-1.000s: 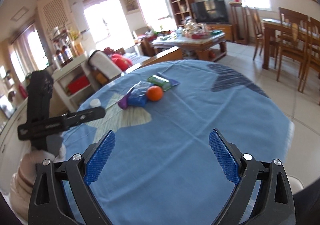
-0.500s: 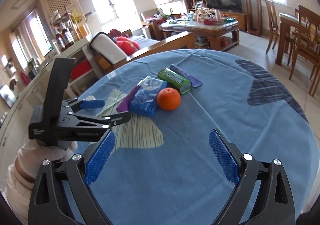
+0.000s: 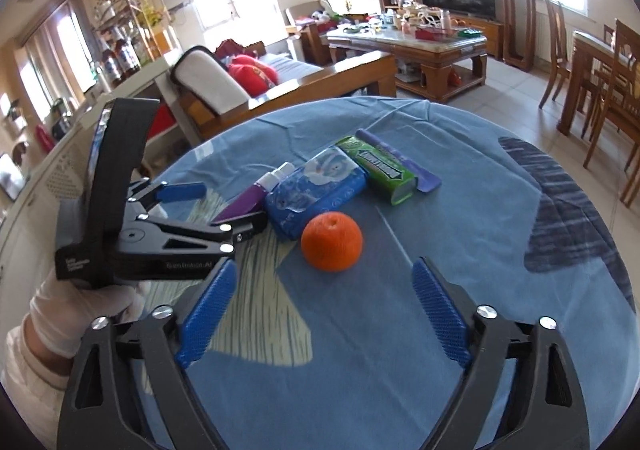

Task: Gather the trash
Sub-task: 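Grasp the purple spray bottle with left tool while right tool grasps orange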

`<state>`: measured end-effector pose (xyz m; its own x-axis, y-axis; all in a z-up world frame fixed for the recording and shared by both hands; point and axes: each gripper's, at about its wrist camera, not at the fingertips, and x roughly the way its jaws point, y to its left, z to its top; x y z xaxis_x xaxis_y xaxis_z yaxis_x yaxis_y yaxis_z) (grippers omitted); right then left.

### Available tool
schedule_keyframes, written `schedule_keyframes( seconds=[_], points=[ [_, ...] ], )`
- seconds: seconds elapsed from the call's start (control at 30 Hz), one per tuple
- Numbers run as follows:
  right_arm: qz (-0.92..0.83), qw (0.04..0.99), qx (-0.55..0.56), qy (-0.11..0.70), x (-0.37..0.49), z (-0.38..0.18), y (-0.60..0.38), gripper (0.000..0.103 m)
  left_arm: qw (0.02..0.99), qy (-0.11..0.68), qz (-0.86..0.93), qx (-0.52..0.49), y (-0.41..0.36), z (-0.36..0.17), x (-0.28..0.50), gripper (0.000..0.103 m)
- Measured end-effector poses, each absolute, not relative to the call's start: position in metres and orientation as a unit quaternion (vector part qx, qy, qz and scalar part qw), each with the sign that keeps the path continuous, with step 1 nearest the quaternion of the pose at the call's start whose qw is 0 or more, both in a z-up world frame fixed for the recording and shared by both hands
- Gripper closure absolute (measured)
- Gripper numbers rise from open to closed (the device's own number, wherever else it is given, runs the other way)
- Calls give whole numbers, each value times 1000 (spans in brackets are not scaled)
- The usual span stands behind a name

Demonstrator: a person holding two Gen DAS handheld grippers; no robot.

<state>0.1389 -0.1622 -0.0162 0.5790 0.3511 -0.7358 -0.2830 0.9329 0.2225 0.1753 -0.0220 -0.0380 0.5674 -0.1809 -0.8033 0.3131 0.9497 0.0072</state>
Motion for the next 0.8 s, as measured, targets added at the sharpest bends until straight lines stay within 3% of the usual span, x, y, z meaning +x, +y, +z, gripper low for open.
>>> schedule_keyframes(
  seconds=[0.03, 0.23, 0.47, 0.53, 0.8],
  points=[
    [178, 886, 39, 425, 142, -18, -160, 27, 885, 438, -138, 79, -21, -37, 175, 28],
    [178, 879, 41, 441, 165, -33, -157, 34, 885, 437, -145, 77, -20, -34, 176, 30],
    [181, 877, 34, 443, 172, -39, -153, 60, 885, 436, -146, 77, -18, -34, 178, 32],
    [184, 878, 33, 441, 174, -39, -152, 63, 888, 433, -139, 73, -14, -33, 178, 47],
    [187, 876, 62, 440, 172, -39, -162, 65, 891, 430, -140, 37, 1, -29, 184, 73]
  ],
)
